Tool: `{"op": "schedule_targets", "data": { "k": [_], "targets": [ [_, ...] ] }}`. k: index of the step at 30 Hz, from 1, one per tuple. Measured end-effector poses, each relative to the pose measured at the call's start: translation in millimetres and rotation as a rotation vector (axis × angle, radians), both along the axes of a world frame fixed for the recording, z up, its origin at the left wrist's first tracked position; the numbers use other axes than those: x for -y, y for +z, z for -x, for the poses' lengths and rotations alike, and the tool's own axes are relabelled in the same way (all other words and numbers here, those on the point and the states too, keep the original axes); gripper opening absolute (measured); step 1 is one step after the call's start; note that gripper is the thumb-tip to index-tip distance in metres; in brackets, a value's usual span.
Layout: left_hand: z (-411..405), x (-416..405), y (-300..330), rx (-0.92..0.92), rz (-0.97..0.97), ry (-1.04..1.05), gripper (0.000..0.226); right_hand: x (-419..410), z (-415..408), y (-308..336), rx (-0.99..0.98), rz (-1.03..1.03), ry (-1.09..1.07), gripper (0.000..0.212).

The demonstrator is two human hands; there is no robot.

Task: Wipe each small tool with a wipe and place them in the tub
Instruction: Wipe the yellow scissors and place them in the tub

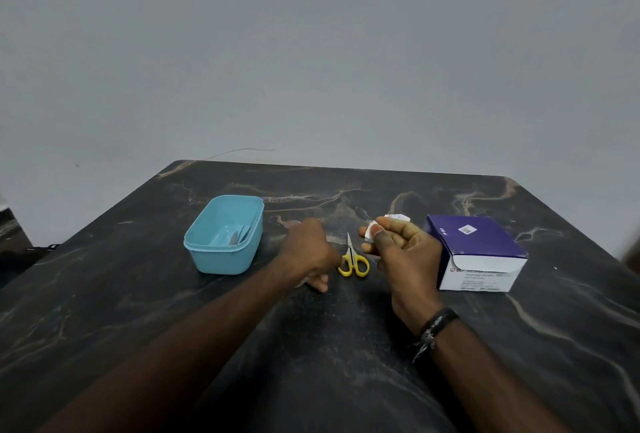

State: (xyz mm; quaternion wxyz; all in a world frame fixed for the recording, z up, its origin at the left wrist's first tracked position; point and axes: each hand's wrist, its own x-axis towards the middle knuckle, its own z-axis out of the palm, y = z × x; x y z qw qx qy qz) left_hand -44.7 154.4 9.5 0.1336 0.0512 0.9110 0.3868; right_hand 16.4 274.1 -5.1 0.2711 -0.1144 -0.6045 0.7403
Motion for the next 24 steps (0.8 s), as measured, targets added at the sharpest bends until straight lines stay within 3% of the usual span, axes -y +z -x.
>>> {"op": "schedule_targets", "data": {
  "k": [10,17,20,23,24],
  "targets": [
    [-0.7,-13.9,11.3,0.053,0.13,-0.045,0.022,1.3,-0.4,-0.1,0.002,-0.034,0.005,0.008],
    [-4.7,-8.0,2.2,-0.096,0.103,-0.092,0.022,-2.9,1.6,-3.7,0.006,-0.028,0.018,0.013],
    [-5.0,-0.8,-7.7,-0.232,-0.03,-0.079,0.023,-3.3,3.2,-5.2,0.009,-0.074,0.002,0.014],
    [-3.3,5.6,-17.6,-0.349,-0.332,-0.007,0.004,-3.5,3.4,-4.0,-0.016,-0.046,-0.013,0.019],
    [-2.8,7.4,-20.1,-0.369,-0.428,0.017,0.008,-4.4,3.3,-3.4,-0.028,-0.027,-0.027,0.022]
  ]
}}
